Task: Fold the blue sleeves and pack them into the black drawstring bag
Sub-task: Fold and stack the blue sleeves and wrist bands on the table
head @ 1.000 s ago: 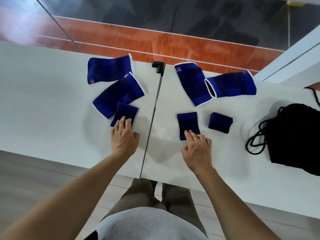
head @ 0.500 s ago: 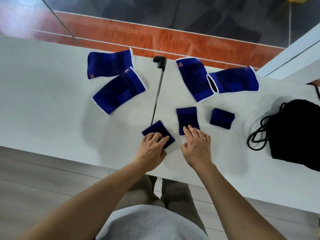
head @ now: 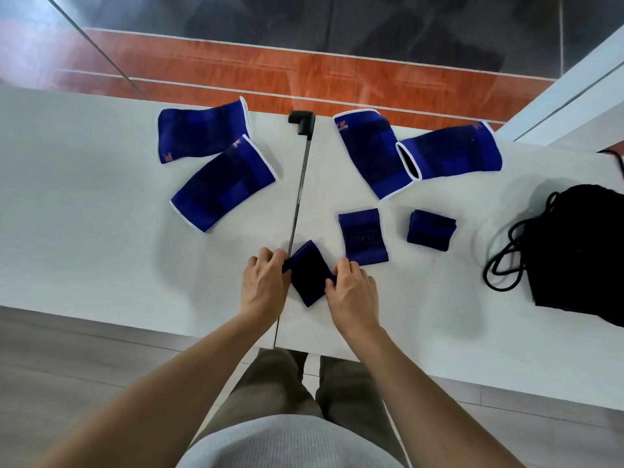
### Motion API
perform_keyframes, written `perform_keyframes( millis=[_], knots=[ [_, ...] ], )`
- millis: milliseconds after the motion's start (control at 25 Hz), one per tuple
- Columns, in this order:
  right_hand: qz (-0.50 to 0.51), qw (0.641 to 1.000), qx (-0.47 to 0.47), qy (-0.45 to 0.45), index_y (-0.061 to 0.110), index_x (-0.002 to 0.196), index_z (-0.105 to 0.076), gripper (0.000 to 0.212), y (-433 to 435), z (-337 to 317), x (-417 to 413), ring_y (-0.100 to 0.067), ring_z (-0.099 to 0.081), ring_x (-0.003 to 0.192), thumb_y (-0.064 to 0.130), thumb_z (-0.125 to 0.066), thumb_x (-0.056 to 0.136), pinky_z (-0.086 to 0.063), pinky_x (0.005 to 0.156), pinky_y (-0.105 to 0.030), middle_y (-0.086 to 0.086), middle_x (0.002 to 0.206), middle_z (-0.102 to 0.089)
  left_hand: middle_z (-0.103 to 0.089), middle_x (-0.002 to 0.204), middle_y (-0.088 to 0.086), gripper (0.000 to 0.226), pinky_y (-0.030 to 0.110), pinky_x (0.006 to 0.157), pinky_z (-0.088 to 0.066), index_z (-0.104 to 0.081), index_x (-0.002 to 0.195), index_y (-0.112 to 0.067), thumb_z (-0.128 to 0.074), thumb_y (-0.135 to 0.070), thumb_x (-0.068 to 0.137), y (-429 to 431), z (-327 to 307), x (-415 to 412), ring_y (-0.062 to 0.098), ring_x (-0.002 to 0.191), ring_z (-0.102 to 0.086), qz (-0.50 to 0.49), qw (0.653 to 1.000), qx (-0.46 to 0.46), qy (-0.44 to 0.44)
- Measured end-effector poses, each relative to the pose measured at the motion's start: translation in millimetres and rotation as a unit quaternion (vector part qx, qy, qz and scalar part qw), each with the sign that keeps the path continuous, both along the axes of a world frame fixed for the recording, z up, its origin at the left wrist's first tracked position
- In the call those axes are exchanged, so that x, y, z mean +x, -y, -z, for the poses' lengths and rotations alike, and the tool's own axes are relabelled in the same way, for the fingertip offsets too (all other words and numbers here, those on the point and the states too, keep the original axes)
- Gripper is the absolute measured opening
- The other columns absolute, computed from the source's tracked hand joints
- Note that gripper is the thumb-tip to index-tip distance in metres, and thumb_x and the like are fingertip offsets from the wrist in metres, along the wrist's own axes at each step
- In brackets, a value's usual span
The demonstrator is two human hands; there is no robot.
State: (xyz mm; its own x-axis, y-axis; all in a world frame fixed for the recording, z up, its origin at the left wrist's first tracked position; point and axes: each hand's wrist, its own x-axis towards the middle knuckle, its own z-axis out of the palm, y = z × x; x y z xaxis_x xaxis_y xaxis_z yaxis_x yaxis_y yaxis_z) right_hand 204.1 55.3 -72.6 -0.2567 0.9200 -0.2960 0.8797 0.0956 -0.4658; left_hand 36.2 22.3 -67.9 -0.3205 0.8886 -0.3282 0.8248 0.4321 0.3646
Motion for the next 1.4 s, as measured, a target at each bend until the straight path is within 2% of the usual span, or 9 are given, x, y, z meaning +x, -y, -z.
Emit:
perform_keyframes(
  millis=[160, 280, 440, 720, 960, 1160, 1240, 1320, 1400],
  knots=[
    [0.097, 0.990, 0.002, -0.102, 0.018, 0.105, -0.059, 0.011, -11.9, -9.6, 27.5, -0.017, -0.065, 0.076, 0.025, -0.061, 0.097, -0.056, 0.072, -0.038, 0.001, 0.091, -0.070, -0.065, 0.108, 0.001, 0.026, 0.036, 0.085, -0.049, -0.060, 0.123, -0.020, -0.059, -0.018, 0.097, -24.6, -8.1, 7.0, 0.021, 0.096, -0.057, 0.005, 0.992, 0.056, 0.112],
    [0.174, 0.975, 0.009, -0.139, 0.016, 0.110, -0.063, 0.016, -25.8, -16.6, 51.1, -0.013, -0.066, 0.078, 0.028, -0.060, 0.099, -0.058, 0.068, -0.032, 0.002, 0.092, -0.070, -0.067, 0.101, -0.004, 0.020, 0.032, 0.083, -0.049, -0.059, 0.115, -0.022, -0.061, -0.018, 0.096, -60.8, -18.7, 24.1, 0.016, 0.094, -0.059, 0.011, 0.985, 0.077, 0.156],
    [0.213, 0.967, 0.019, -0.140, 0.014, 0.107, -0.064, 0.019, -45.5, -13.1, 63.3, -0.015, -0.066, 0.079, 0.031, -0.060, 0.099, -0.056, 0.066, -0.029, 0.000, 0.092, -0.071, -0.066, 0.098, -0.006, 0.014, 0.033, 0.082, -0.047, -0.062, 0.108, -0.021, -0.060, -0.020, 0.095, -100.8, -17.8, 40.5, 0.018, 0.096, -0.056, 0.044, 0.986, 0.078, 0.141],
    [0.218, 0.969, -0.005, -0.117, 0.015, 0.106, -0.063, 0.017, -58.5, 2.5, 68.3, -0.020, -0.066, 0.084, 0.029, -0.060, 0.098, -0.057, 0.073, -0.043, -0.001, 0.093, -0.071, -0.065, 0.105, 0.000, 0.013, 0.039, 0.087, -0.047, -0.061, 0.108, -0.019, -0.058, -0.019, 0.095, -120.3, -4.0, 49.5, 0.023, 0.100, -0.050, 0.058, 0.992, 0.035, 0.110],
    [0.221, 0.969, -0.019, -0.108, 0.017, 0.104, -0.062, 0.017, -63.6, 9.4, 66.9, -0.021, -0.064, 0.085, 0.031, -0.063, 0.095, -0.057, 0.075, -0.043, 0.000, 0.094, -0.069, -0.063, 0.109, 0.003, 0.013, 0.038, 0.089, -0.045, -0.059, 0.109, -0.017, -0.056, -0.017, 0.097, -121.3, -0.9, 54.9, 0.026, 0.099, -0.051, 0.046, 0.993, 0.050, 0.093],
    [0.182, 0.982, 0.031, -0.050, 0.015, 0.100, -0.060, 0.018, -69.1, 5.4, 64.9, -0.022, -0.057, 0.087, 0.025, -0.070, 0.090, -0.051, 0.077, -0.040, -0.002, 0.094, -0.059, -0.062, 0.109, 0.004, 0.021, 0.037, 0.087, -0.047, -0.054, 0.119, -0.018, -0.056, -0.025, 0.098, -119.3, 3.2, 57.2, 0.025, 0.100, -0.053, 0.010, 0.993, 0.050, 0.103],
    [0.184, 0.982, 0.031, -0.042, 0.016, 0.103, -0.057, 0.023, -72.2, 5.5, 63.0, -0.023, -0.057, 0.087, 0.025, -0.072, 0.088, -0.050, 0.078, -0.039, -0.003, 0.096, -0.060, -0.058, 0.113, 0.006, 0.025, 0.038, 0.087, -0.048, -0.055, 0.121, -0.015, -0.058, -0.021, 0.097, -112.0, 0.2, 59.4, 0.027, 0.097, -0.053, 0.048, 0.992, 0.109, 0.048],
    [0.196, 0.980, 0.022, -0.032, 0.016, 0.101, -0.055, 0.023, -72.1, 5.9, 62.4, -0.023, -0.057, 0.089, 0.028, -0.070, 0.088, -0.048, 0.080, -0.039, -0.003, 0.096, -0.060, -0.059, 0.117, 0.007, 0.025, 0.041, 0.088, -0.047, -0.060, 0.120, -0.014, -0.058, -0.021, 0.096, -95.8, -0.7, 61.7, 0.029, 0.099, -0.054, 0.160, 0.973, 0.164, 0.002],
    [0.206, 0.978, 0.016, 0.007, 0.016, 0.100, -0.059, 0.023, -69.0, 5.6, 61.6, -0.025, -0.056, 0.092, 0.036, -0.065, 0.091, -0.044, 0.081, -0.038, -0.004, 0.099, -0.059, -0.056, 0.136, 0.006, 0.040, 0.042, 0.099, -0.043, -0.057, 0.132, -0.017, -0.054, -0.034, 0.096, -72.3, 3.2, 62.0, 0.032, 0.120, -0.052, 0.272, 0.955, 0.120, -0.012]
  ],
)
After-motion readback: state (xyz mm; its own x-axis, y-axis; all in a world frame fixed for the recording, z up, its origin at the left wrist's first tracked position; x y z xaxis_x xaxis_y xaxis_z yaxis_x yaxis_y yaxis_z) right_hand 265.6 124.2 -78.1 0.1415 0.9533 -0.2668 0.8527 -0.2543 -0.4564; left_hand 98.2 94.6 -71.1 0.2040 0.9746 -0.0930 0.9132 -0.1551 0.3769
